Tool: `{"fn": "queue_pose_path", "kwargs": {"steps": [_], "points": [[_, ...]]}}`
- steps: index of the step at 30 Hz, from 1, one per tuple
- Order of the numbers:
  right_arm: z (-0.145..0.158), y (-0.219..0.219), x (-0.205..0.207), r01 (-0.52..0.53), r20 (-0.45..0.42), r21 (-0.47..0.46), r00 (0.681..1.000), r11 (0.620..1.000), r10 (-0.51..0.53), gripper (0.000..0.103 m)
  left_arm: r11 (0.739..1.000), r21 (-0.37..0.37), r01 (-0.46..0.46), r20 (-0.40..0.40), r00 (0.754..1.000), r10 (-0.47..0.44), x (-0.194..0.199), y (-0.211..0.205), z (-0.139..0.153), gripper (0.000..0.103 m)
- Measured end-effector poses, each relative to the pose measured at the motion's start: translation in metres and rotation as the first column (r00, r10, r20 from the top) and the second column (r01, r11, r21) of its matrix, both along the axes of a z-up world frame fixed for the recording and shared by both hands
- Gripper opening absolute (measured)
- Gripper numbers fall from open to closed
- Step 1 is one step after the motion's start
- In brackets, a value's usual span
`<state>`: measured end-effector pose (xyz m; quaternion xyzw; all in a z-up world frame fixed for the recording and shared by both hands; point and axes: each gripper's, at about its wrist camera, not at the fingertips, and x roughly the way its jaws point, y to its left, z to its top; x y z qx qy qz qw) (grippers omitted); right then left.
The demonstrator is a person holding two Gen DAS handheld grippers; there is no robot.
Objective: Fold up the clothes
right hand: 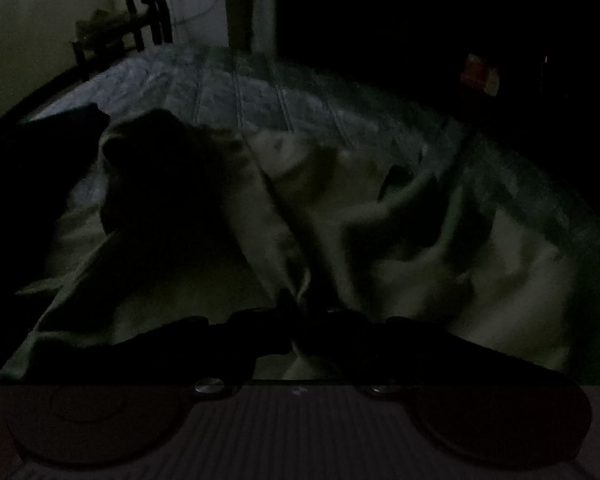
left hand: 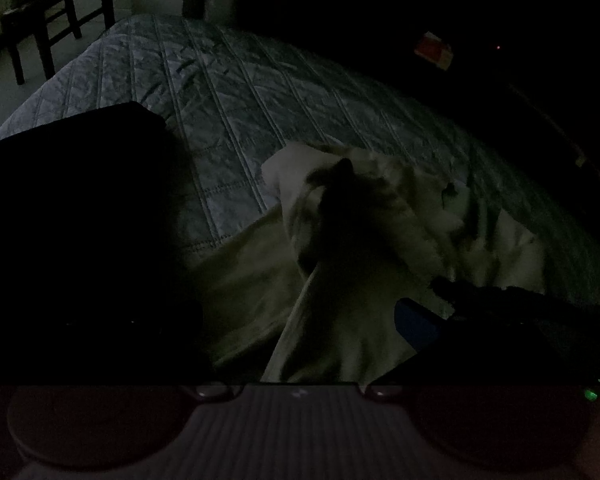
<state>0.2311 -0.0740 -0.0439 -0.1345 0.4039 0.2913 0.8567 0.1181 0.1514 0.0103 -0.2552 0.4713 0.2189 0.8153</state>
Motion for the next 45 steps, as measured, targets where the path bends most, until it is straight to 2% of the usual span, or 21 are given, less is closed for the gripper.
{"fn": "queue_pose_path", "kwargs": {"steps": [2,4,6,8,10,11,12,13,15,17,18,22,24,27,30,32,34,37,39,40,45], "points": [[0.016,-0.004,-0.012,-0.022,0.084,0.019,0.996,1.000,0.021,0.005,1.000,-0.001,-0.007,0.002,1.000,0.007,-0.001,0.001,0.001,0.102],[0.032,-0.005,-0.037,-0.099,0.211,-0.007,0.973,0.995,0.099,0.005,1.000,-0.004,-0.015,0.001,1.000,0.015,-0.002,0.002,0.000,0.102],[0.042,-0.002,-0.075,-0.206,0.355,-0.115,0.905,0.972,0.234,0.005,1.000,-0.006,-0.020,0.002,1.000,0.020,-0.002,0.003,0.001,0.102],[0.038,-0.006,-0.120,-0.327,0.431,-0.216,0.814,0.920,0.390,0.009,1.000,-0.007,-0.024,0.005,1.000,0.024,-0.003,0.003,0.002,0.102],[0.021,-0.011,-0.158,-0.435,0.386,-0.330,0.747,0.837,0.541,0.020,1.000,-0.007,-0.022,0.006,1.000,0.022,-0.003,0.003,0.002,0.102],[0.009,-0.015,-0.171,-0.476,0.324,-0.382,0.734,0.792,0.597,0.029,1.000,-0.006,-0.022,0.006,1.000,0.022,-0.004,0.003,0.002,0.102],[0.000,-0.021,-0.181,-0.490,0.288,-0.410,0.731,0.769,0.619,0.031,1.000,-0.005,-0.022,0.005,1.000,0.022,-0.004,0.003,0.002,0.102],[-0.004,-0.028,-0.187,-0.484,0.274,-0.403,0.747,0.777,0.606,0.031,1.000,-0.004,-0.024,0.005,1.000,0.024,-0.004,0.004,0.002,0.102],[0.005,-0.041,-0.182,-0.407,0.273,-0.291,0.832,0.866,0.483,0.035,0.999,-0.001,-0.033,0.004,0.999,0.033,-0.004,0.004,0.002,0.102],[0.018,-0.052,-0.169,-0.284,0.281,-0.153,0.906,0.946,0.317,0.056,0.999,0.001,-0.041,0.003,0.999,0.041,-0.004,0.005,0.002,0.102],[0.024,-0.054,-0.161,-0.236,0.277,-0.093,0.927,0.967,0.253,0.060,0.999,0.003,-0.041,0.002,0.999,0.041,-0.004,0.004,0.002,0.102],[0.032,-0.037,-0.116,-0.102,0.252,0.037,0.963,0.994,0.090,0.060,1.000,0.016,-0.027,-0.006,1.000,0.027,-0.001,0.000,0.001,0.102],[0.030,-0.020,-0.093,-0.034,0.194,0.092,0.981,0.995,0.016,0.059,0.999,0.019,-0.025,-0.008,1.000,0.025,0.000,-0.001,0.001,0.102],[0.015,-0.003,-0.071,0.040,0.093,0.135,0.994,0.990,-0.053,0.054,0.999,0.019,-0.028,-0.013,1.000,0.029,0.000,0.001,0.000,0.102],[0.011,0.003,-0.074,-0.019,-0.033,0.233,0.999,0.972,0.028,0.052,0.999,0.008,-0.042,-0.010,0.999,0.042,-0.002,0.006,0.000,0.102],[0.006,0.009,-0.087,-0.083,-0.013,0.175,0.996,0.981,0.087,0.062,0.999,0.005,-0.054,0.005,0.999,0.054,-0.004,0.009,0.004,0.102],[-0.004,0.011,-0.091,-0.084,0.004,0.098,0.996,0.992,0.084,0.060,0.998,0.009,-0.056,0.011,0.998,0.056,-0.004,0.009,0.005,0.102],[-0.012,0.009,-0.086,-0.048,-0.048,0.110,0.997,0.993,0.053,0.033,0.999,0.008,-0.053,-0.007,0.999,0.053,-0.003,0.009,0.002,0.102],[-0.009,0.007,-0.099,-0.106,-0.047,0.103,0.993,0.989,0.111,0.011,0.998,0.003,-0.059,-0.008,0.998,0.059,-0.003,0.010,0.001,0.102],[-0.008,0.006,-0.105,-0.134,-0.046,0.099,0.989,0.986,0.139,0.007,0.998,0.001,-0.063,-0.006,0.998,0.063,-0.003,0.011,0.001,0.102],[-0.001,0.002,-0.138,-0.276,-0.045,0.081,0.959,0.958,0.280,0.006,0.998,0.000,-0.055,0.000,0.998,0.055,-0.004,0.010,0.003,0.102]]}}
